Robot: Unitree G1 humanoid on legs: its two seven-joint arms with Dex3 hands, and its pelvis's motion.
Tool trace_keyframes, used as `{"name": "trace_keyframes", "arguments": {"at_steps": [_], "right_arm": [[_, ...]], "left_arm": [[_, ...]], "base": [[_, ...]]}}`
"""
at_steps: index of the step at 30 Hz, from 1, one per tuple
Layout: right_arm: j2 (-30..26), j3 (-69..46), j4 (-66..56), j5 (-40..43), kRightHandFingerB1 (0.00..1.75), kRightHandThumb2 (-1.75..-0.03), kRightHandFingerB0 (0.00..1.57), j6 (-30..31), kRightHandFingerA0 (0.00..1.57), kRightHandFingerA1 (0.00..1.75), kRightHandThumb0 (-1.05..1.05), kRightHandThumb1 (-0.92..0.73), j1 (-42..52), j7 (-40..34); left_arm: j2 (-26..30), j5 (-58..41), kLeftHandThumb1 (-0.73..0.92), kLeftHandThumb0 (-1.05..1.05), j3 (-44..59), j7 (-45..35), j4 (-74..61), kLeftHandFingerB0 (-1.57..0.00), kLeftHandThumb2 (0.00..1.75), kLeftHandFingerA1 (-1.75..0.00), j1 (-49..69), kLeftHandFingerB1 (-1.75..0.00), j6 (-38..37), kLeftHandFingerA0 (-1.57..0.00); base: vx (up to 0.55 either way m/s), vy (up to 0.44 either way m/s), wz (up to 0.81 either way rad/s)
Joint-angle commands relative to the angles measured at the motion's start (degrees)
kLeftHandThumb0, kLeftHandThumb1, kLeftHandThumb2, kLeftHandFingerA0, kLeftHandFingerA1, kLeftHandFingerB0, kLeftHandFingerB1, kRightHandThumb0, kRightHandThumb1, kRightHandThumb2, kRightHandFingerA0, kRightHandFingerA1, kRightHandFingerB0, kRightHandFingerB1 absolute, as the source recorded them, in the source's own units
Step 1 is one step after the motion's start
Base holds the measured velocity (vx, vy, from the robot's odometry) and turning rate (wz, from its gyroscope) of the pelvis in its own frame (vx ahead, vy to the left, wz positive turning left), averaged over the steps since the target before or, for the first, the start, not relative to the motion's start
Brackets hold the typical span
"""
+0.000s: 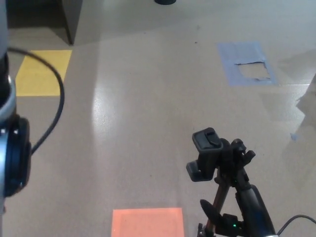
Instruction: A phone stand is kept on the floor and the robot uses both its hands to grab it and uses its left hand to extend the phone stand by pulling it upwards
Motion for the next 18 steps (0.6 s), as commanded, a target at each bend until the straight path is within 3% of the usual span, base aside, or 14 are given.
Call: {"name": "trace_keyframes", "arguments": {"at_steps": [1, 2, 3, 6, 9, 10, 11, 12, 14, 15, 18], "right_arm": [[-6.0, -0.4, -10.3, -2.0, 0.45, -0.67, 0.0, 2.7, 0.11, 0.79, -1.05, -0.78, 2.8, 2.0], [-6.0, -0.4, -10.5, -2.0, 0.45, -0.67, 0.0, 2.8, 0.11, 0.79, -1.05, -0.78, 2.9, 2.0], [-7.3, -1.2, -11.3, -0.6, 0.32, -0.67, 0.0, 2.6, 0.02, 0.75, -1.05, -0.76, 3.1, 3.7], [-8.0, -1.7, -13.0, 0.9, 0.38, -0.66, 0.0, 2.8, 0.01, 0.75, -1.05, -0.76, 4.1, 5.5], [-9.5, -2.4, -14.5, 1.5, 0.28, -0.67, 0.0, 1.9, 0.0, 0.69, -1.05, -0.75, 6.7, 5.9], [-10.4, -2.8, -16.2, 1.2, 0.38, -1.04, 0.0, 2.1, 0.0, 0.5, -1.05, -0.53, 8.4, 5.8], [-11.3, -3.0, -17.2, 0.5, 0.16, -0.75, 0.0, 2.2, 0.0, 0.6, -1.05, -0.79, 9.3, 5.5], [-11.9, -3.1, -17.7, -0.8, 0.13, -0.7, 0.0, 1.9, 0.0, 0.53, -1.05, -0.79, 9.9, 4.5], [-12.8, -3.3, -19.1, -2.2, 0.03, -0.73, 0.0, 2.2, 0.0, 0.31, -1.05, -0.86, 10.9, 3.5], [-13.2, -3.4, -19.5, -2.4, 0.03, -0.73, 0.0, 2.2, 0.0, 0.31, -1.05, -0.86, 11.2, 3.5], [-14.3, -3.6, -21.6, -2.3, 0.0, -0.76, 0.0, 2.7, 0.0, 0.06, -1.05, -0.85, 13.0, 4.7]], "left_arm": [[-0.5, 5.2, 0.81, -1.05, 1.6, 5.0, -20.6, 0.0, 1.23, -0.09, 31.7, -0.01, -2.0, 0.0], [-0.5, 5.2, 0.81, -1.05, 1.6, 5.0, -20.7, 0.0, 1.23, -0.09, 31.8, -0.01, -2.0, 0.0], [-2.6, 5.2, 0.82, -1.05, 2.0, 5.9, -24.3, 0.0, 1.23, -0.09, 41.1, 0.0, -3.9, 0.0], [-4.9, 5.0, 0.81, -1.05, 2.4, 6.5, -26.9, 0.0, 1.23, -0.09, 49.6, 0.0, -5.9, 0.0], [-8.0, 6.9, 0.73, -0.99, -0.3, 8.5, -31.0, 0.0, 1.21, -0.09, 69.9, -0.08, -11.9, 0.0], [-8.1, 9.7, 0.72, -0.92, -2.5, 9.2, -30.8, 0.0, 1.2, -0.16, 82.1, -0.13, -20.0, 0.0], [-8.4, 11.2, 0.76, -0.97, -3.3, 10.0, -29.9, 0.0, 1.2, -0.12, 87.5, -0.12, -24.3, 0.0], [-8.8, 11.6, 0.76, -0.97, -3.0, 9.7, -29.1, 0.0, 1.21, -0.1, 91.6, -0.11, -27.1, 0.0], [-10.4, 10.6, 0.74, -0.9, -0.9, 7.5, -26.6, 0.0, 1.19, -0.14, 97.4, -0.15, -32.9, 0.0], [-11.2, 10.2, 0.74, -0.9, -0.4, 7.1, -25.9, 0.0, 1.19, -0.14, 99.5, -0.15, -34.9, 0.0], [-13.7, 8.6, 0.76, -0.96, 2.7, 4.6, -22.2, 0.0, 1.2, -0.09, 106.3, -0.12, -40.4, 0.0]], "base": [[0.0, 0.0, 0.0], [0.0, 0.0, 0.0], [0.0, 0.0, 0.0], [0.0, 0.0, 0.0], [0.0, 0.0, 0.0], [0.0, 0.0, 0.0], [0.0, 0.0, 0.0], [0.0, 0.0, 0.0], [0.0, 0.0, 0.0], [0.0, 0.0, 0.0], [0.0, 0.0, 0.0]]}}
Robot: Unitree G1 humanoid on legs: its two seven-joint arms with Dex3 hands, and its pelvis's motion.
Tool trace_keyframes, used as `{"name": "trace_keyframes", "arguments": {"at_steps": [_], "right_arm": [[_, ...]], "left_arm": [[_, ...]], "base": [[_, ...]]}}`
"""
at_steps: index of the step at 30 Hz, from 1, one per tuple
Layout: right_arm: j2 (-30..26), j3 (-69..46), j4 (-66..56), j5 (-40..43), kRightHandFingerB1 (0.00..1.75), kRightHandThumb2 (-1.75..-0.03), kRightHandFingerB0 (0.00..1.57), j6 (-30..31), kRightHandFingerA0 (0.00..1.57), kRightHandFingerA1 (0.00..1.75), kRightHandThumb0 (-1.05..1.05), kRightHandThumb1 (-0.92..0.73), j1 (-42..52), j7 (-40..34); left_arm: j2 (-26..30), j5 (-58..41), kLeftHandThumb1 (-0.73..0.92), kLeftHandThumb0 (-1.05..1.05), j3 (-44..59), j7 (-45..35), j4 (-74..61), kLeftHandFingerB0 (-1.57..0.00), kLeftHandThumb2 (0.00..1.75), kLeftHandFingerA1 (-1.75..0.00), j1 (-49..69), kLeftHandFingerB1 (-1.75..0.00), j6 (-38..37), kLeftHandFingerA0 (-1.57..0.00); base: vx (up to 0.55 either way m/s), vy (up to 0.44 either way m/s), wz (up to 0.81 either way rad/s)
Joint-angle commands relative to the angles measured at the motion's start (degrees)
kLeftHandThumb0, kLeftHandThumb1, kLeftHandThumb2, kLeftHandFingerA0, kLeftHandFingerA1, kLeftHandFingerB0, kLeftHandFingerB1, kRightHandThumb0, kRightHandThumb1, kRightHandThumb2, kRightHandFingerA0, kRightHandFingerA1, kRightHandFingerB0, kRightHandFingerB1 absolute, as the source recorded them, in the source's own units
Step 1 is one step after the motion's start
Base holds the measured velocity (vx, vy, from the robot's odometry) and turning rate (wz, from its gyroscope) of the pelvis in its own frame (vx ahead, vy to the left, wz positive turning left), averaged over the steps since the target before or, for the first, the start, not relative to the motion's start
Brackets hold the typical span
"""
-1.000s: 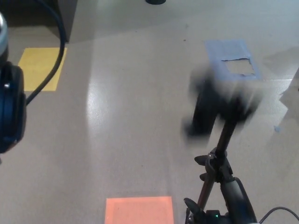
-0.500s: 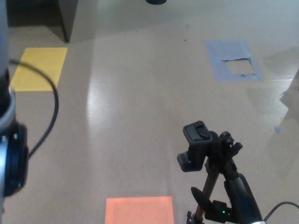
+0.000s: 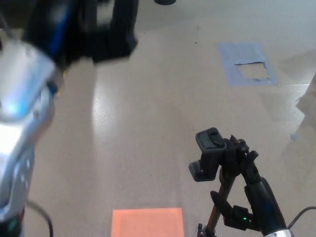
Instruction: A phone stand is kept on the floor and the robot uses both its hands to grab it and uses its left hand to extend the phone stand by pulling it upwards
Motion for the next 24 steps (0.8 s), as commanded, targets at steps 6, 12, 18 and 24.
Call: {"name": "trace_keyframes", "arguments": {"at_steps": [6, 12, 18, 24], "right_arm": [[-14.0, -3.3, -18.1, -3.4, 0.0, -0.78, 0.0, 2.2, 0.0, 0.04, -1.05, -0.86, 14.9, 5.1], [-15.5, -3.5, -20.5, -2.8, 0.0, -0.74, 0.0, 1.7, 0.0, 0.04, -1.05, -0.83, 18.1, 6.2], [-17.5, -4.1, -23.0, -1.3, 0.0, -0.74, 0.0, 0.6, 0.0, 0.0, -1.05, -0.78, 21.9, 7.7], [-19.1, -4.1, -23.3, -0.8, 0.0, -0.68, 0.0, -1.9, 0.0, 0.01, -1.05, -0.79, 26.3, 7.9]], "left_arm": [[-11.8, 5.9, 0.76, -0.99, 7.2, 0.0, 3.4, 0.0, 1.19, -0.05, 72.7, -0.14, -46.3, 0.0], [-12.2, 7.0, 0.8, -0.99, 7.2, 0.4, 8.5, 0.0, 1.21, -0.04, 78.4, -0.12, -52.4, 0.0], [-15.1, 3.0, 0.73, -0.82, 11.0, -3.4, 17.9, -0.01, 1.16, -0.2, 82.3, -0.21, -60.0, 0.0], [-16.6, -0.1, 0.8, -0.91, 16.9, -4.3, 26.1, -0.09, 1.17, -0.18, 80.9, -0.22, -63.6, -0.09]], "base": [[0.0, 0.0, 0.0], [0.0, 0.0, 0.0], [0.0, 0.0, 0.0], [0.0, 0.0, 0.0]]}}
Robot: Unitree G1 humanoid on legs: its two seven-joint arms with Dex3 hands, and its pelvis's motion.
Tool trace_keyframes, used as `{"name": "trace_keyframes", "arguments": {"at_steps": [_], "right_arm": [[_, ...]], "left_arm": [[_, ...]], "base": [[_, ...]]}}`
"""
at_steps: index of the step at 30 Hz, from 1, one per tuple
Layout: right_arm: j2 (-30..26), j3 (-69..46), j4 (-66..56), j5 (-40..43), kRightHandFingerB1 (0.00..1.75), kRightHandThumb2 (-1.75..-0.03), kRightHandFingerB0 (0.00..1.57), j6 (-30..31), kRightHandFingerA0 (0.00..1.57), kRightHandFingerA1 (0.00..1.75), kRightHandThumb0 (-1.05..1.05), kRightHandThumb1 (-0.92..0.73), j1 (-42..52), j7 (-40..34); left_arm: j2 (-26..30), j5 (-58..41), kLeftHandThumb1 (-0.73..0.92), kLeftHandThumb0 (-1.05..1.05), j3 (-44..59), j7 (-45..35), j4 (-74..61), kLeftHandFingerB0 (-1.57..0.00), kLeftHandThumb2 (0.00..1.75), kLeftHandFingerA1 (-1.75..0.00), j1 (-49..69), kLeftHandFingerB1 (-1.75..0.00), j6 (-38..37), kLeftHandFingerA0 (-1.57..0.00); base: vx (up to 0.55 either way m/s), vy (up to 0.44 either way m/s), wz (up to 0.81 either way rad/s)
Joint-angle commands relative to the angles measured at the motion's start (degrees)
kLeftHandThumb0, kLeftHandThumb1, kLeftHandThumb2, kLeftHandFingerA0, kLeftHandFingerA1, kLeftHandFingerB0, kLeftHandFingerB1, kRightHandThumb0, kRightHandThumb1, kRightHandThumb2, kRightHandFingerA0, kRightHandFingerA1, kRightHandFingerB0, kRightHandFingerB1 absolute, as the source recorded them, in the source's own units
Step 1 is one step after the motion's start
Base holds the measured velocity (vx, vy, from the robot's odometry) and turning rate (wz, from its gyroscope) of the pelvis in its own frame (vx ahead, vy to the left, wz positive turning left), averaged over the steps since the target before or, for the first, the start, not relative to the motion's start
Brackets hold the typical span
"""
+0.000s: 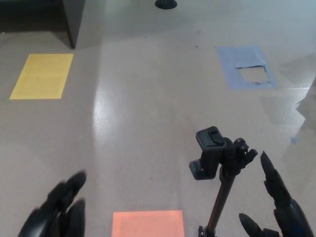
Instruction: A phone stand is kept on the floor and the robot uses both its hands to grab it and uses its left hand to extend the phone stand by pulling it upwards
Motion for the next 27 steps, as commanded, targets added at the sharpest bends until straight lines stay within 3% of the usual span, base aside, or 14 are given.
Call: {"name": "trace_keyframes", "arguments": {"at_steps": [1, 4, 7, 8, 13, 14, 23, 27], "right_arm": [[-12.0, -2.4, -10.4, -0.2, 0.01, -0.65, 0.0, -3.5, 0.0, 0.07, -1.05, -0.82, 14.7, 6.6], [-10.1, -2.1, -0.9, 3.2, 0.08, -0.7, 0.0, -8.2, 0.0, 0.17, -1.05, -0.88, 13.3, 5.7], [-9.9, -2.1, -0.2, 3.4, 0.08, -0.7, 0.0, -8.3, 0.0, 0.17, -1.05, -0.88, 13.1, 5.4], [-8.0, -2.6, 5.5, 6.8, 0.2, -0.71, 0.0, -7.3, 0.0, 0.31, -1.05, -0.9, 10.7, 7.9], [-7.1, -2.9, 8.4, 7.6, 0.19, -0.71, 0.0, -6.9, 0.0, 0.34, -1.05, -0.9, 9.0, 8.1], [-7.4, -3.5, 7.5, 8.7, 0.2, -0.71, 0.0, -6.3, 0.0, 0.38, -1.05, -0.87, 7.6, 9.2], [-8.3, -4.0, 7.2, 6.8, 0.17, -0.7, 0.0, -4.8, 0.0, 0.38, -1.05, -0.86, 6.0, 7.9], [-8.0, -3.9, 6.9, 6.6, 0.26, -0.7, 0.0, -4.9, 0.0, 0.44, -1.05, -0.82, 6.5, 7.6]], "left_arm": [[-9.9, -1.0, 0.74, -0.79, 14.3, -3.8, 21.1, -0.04, 1.15, -0.43, 23.4, -0.35, -50.2, -0.05], [-11.9, -2.2, 0.8, -0.87, 15.2, -3.1, 22.1, 0.0, 1.17, -0.45, 22.4, -0.32, -50.9, -0.1], [-12.0, -2.2, 0.8, -0.87, 15.3, -3.3, 22.3, 0.0, 1.17, -0.45, 22.4, -0.32, -51.5, -0.1], [-11.7, -1.4, 0.8, -0.89, 15.5, -3.1, 22.9, 0.0, 1.18, -0.48, 22.1, -0.27, -53.9, -0.11], [-11.5, -1.3, 0.79, -0.89, 16.0, -3.3, 23.4, 0.0, 1.17, -0.48, 21.8, -0.29, -55.3, -0.14], [-12.6, -1.1, 0.45, -0.37, 15.3, -2.3, 23.4, 0.0, 1.07, -0.49, 21.3, -0.49, -55.0, 0.0], [-13.8, -0.6, 0.43, -0.38, 14.9, -1.1, 23.4, 0.0, 1.06, -0.48, 20.1, -0.48, -55.0, 0.0], [-14.1, -1.4, 0.43, -0.38, 15.5, -1.8, 22.5, 0.0, 1.06, -0.49, 20.2, -0.48, -55.1, 0.0]], "base": [[0.0, 0.0, 0.0], [0.0, 0.0, 0.0], [0.0, 0.0, 0.0], [0.0, 0.0, 0.0], [0.0, 0.0, 0.0], [0.0, 0.0, 0.0], [0.0, 0.0, 0.0], [0.0, 0.0, 0.0]]}}
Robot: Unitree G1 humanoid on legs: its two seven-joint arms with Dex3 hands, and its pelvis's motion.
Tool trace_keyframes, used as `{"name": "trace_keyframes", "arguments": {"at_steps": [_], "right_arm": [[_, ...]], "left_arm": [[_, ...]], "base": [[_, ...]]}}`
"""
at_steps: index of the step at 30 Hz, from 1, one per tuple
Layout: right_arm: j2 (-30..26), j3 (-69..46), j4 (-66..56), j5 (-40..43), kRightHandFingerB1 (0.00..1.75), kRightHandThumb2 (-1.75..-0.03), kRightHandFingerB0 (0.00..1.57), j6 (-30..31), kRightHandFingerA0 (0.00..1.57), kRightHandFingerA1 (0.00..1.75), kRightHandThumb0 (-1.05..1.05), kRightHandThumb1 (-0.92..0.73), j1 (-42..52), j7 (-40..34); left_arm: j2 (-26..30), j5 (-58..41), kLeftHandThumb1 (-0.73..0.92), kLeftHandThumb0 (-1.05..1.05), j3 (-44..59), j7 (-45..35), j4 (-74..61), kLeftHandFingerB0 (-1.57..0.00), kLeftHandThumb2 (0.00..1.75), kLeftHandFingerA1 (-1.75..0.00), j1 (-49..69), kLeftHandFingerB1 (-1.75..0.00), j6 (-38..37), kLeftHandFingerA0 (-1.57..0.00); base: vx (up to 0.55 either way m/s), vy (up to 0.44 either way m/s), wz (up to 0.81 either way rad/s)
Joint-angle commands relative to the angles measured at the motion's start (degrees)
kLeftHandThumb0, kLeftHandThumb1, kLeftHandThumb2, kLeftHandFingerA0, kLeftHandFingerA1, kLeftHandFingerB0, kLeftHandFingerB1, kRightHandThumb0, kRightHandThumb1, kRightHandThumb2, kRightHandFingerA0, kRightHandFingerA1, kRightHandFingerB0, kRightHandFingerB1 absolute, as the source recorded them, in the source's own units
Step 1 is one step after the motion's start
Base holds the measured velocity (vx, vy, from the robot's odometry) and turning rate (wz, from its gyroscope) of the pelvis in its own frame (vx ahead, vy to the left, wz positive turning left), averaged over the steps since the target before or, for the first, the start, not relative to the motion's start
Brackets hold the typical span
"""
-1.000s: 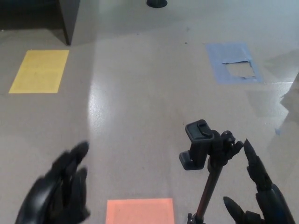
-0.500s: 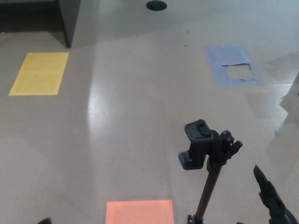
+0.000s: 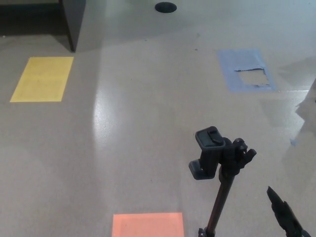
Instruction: A phone stand is kept on the floor and the robot uses both its hands to grab it and uses its left hand to extend the phone stand by pulling it upwards
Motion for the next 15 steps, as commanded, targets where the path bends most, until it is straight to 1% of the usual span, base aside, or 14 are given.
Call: {"name": "trace_keyframes", "arguments": {"at_steps": [1, 3, 4, 8, 10, 11, 12, 15], "right_arm": [[-5.7, -3.8, 3.8, 6.0, 0.26, -0.7, 0.0, -4.6, 0.0, 0.44, -1.05, -0.82, 0.9, 5.2], [-5.7, -3.7, 3.9, 6.0, 0.26, -0.7, 0.0, -4.7, 0.0, 0.44, -1.05, -0.82, 0.9, 5.2], [-5.7, -3.7, 3.8, 5.6, 0.27, -0.71, 0.0, -4.5, 0.0, 0.43, -1.05, -0.82, 1.2, 4.7], [-5.7, -3.7, 3.5, 5.3, 0.26, -0.7, 0.0, -4.2, 0.0, 0.43, -1.05, -0.81, 1.7, 4.2], [-5.8, -3.9, 4.0, 6.0, 0.27, -0.68, 0.0, -5.1, 0.0, 0.41, -1.05, -0.78, 1.7, 4.7], [-6.1, -4.1, 3.5, 6.4, 0.3, -0.7, 0.0, -4.5, 0.0, 0.44, -1.05, -0.8, 2.0, 5.1], [-6.3, -4.4, 2.8, 7.3, 0.32, -0.68, 0.0, -4.2, 0.0, 0.45, -1.05, -0.79, 2.5, 6.0], [-6.7, -4.7, -0.3, 8.3, 0.31, -0.67, 0.0, -3.6, 0.0, 0.42, -1.05, -0.77, 5.6, 6.7]], "left_arm": [[-5.7, -1.3, 0.43, -0.38, 6.9, -1.9, 7.3, 0.0, 1.06, -0.49, 3.9, -0.48, -36.0, 0.0], [-5.8, -1.3, 0.43, -0.38, 7.0, -2.0, 7.6, 0.0, 1.06, -0.49, 3.8, -0.48, -36.5, 0.0], [-5.9, -0.9, 0.89, -0.86, 7.2, -1.6, 8.0, -0.16, 0.68, -0.32, 3.5, -0.26, -37.3, -0.2], [-6.1, -0.4, 0.88, -0.87, 8.0, -1.1, 10.0, -0.16, 0.67, -0.32, 2.0, -0.26, -39.8, -0.2], [-6.1, -1.3, 0.87, -0.86, 8.8, -1.5, 13.0, -0.18, 0.67, -0.3, 0.0, -0.27, -41.7, -0.23], [-6.3, -1.3, 0.86, -0.86, 8.5, -1.6, 12.7, -0.18, 0.66, -0.31, 0.0, -0.28, -41.6, -0.23], [-6.8, -1.3, 0.85, -0.87, 8.2, -1.6, 12.9, -0.19, 0.67, -0.3, 0.0, -0.28, -41.7, -0.24], [-7.7, -1.2, 0.86, -0.87, 8.3, -1.0, 13.6, -0.2, 0.67, -0.3, 0.0, -0.28, -43.0, -0.25]], "base": [[0.0, 0.0, 0.0], [0.0, 0.0, 0.0], [0.0, 0.0, 0.0], [0.0, 0.0, 0.0], [0.0, 0.0, 0.0], [0.0, 0.0, 0.0], [0.0, 0.0, 0.0], [0.0, 0.0, 0.0]]}}
